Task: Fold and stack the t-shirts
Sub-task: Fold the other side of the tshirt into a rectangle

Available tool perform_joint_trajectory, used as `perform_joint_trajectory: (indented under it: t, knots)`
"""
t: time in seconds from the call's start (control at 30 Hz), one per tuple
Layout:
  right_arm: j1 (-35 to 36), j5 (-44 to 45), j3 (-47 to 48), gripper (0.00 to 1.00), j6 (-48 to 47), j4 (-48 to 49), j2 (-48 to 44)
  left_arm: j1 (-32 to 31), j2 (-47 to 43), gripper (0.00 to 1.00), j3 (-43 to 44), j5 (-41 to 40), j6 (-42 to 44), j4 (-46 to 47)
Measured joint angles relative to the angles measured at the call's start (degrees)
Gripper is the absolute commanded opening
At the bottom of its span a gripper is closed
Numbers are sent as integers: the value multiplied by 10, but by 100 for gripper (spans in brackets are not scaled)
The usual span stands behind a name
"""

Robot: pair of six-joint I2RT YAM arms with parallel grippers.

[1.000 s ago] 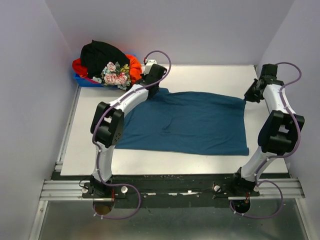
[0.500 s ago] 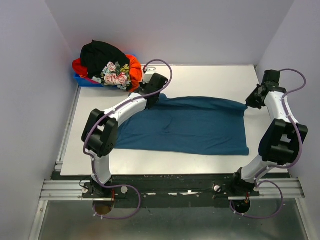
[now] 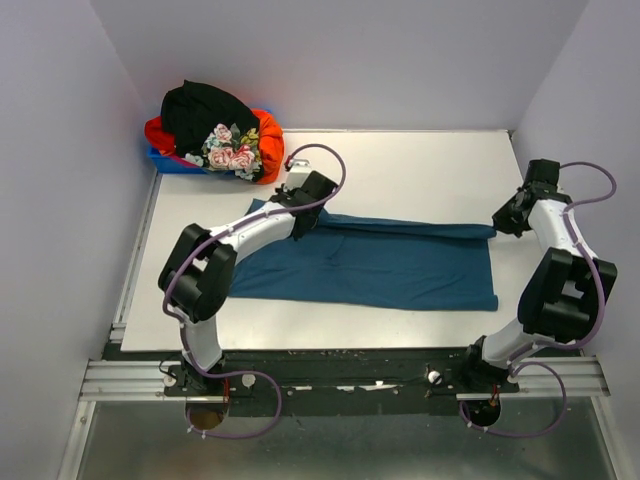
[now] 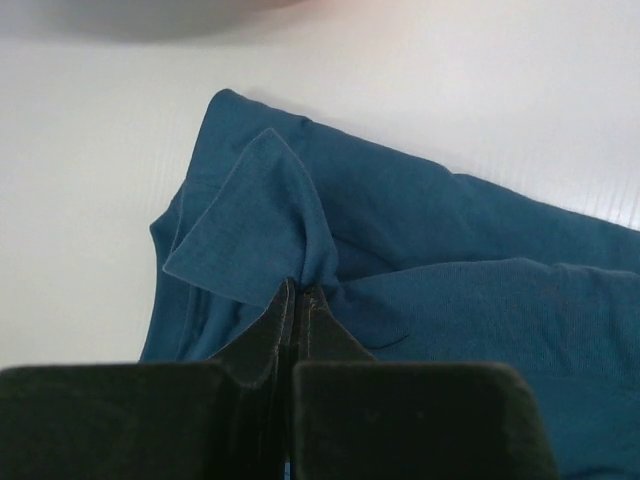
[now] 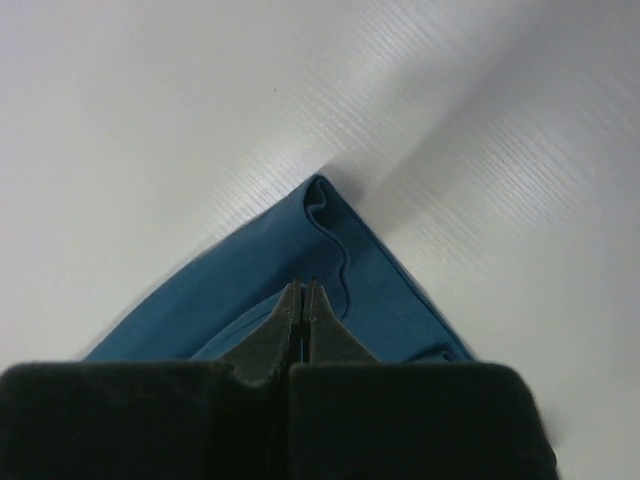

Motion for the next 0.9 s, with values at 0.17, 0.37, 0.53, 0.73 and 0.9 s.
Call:
perform_joint_trajectory:
  t: [0.17,0.37,0.53,0.73,0.9]
  knots:
    - [-5,2,-18,1,11,14,-1,-13,-25,0,-31,-12,-17,-5]
    - [-10,6,-68,45,27,41,-10,-36,-39,13,-67,-20,-48,-9]
    - [-11,10,-129,63,38,71,-34,-47,-37,54,-94,-23,-83,-28]
    - [-11,10,-166,68,32,97,-124,-50,-46,60,-95,-29,-106,-54]
    - [-3,-21,-187,62,16,144,-203,-53,-110,59,-104,-29,-104,-63]
